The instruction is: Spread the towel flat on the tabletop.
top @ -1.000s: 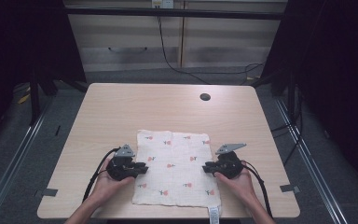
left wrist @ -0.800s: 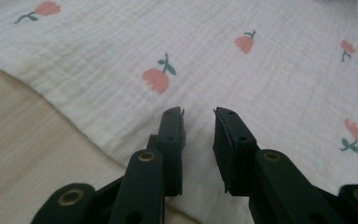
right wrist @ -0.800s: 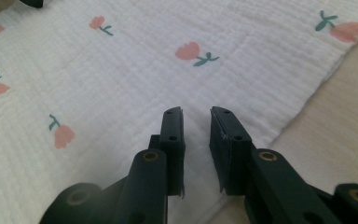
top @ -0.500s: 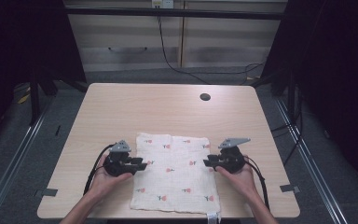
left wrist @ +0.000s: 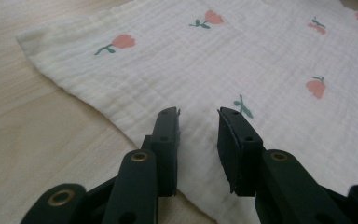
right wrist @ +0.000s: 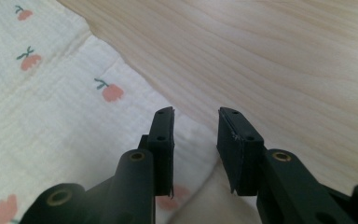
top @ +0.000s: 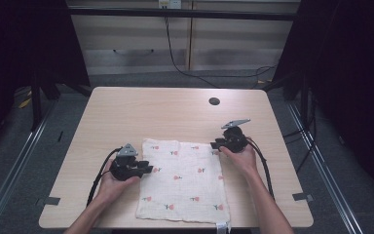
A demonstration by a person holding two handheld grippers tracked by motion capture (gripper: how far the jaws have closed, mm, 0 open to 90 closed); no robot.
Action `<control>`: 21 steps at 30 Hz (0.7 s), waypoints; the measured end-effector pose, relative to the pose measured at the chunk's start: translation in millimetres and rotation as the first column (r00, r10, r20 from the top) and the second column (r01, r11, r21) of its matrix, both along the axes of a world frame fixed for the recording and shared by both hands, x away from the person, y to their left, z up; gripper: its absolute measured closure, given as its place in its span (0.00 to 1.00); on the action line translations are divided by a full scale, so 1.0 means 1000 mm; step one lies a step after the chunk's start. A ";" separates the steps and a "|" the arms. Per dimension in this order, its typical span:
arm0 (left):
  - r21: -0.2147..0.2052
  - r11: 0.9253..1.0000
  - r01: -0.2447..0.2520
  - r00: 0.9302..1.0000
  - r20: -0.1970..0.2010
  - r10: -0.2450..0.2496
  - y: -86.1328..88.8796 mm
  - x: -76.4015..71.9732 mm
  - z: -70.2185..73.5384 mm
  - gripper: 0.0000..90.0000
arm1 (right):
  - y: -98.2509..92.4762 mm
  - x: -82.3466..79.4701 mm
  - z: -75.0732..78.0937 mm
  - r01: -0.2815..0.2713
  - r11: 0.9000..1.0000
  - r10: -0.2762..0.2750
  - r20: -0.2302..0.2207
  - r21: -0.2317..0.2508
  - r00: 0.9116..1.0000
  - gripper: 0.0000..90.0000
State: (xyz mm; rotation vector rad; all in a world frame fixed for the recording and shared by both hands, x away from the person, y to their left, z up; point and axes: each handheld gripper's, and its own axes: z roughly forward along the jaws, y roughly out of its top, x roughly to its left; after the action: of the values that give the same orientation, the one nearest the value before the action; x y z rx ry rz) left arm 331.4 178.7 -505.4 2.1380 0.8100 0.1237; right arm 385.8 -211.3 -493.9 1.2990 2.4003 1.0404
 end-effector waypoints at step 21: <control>-0.018 1.000 0.016 1.000 0.013 -0.016 0.003 0.000 -0.002 0.77 | -0.013 -0.004 -0.007 0.060 0.996 -0.059 -0.012 0.071 0.998 0.97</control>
State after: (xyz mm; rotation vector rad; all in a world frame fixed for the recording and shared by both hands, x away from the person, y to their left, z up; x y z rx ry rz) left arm 331.6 182.0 -507.8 2.1238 0.7839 0.1211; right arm 381.8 -223.9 -500.6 1.3931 2.3361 1.1152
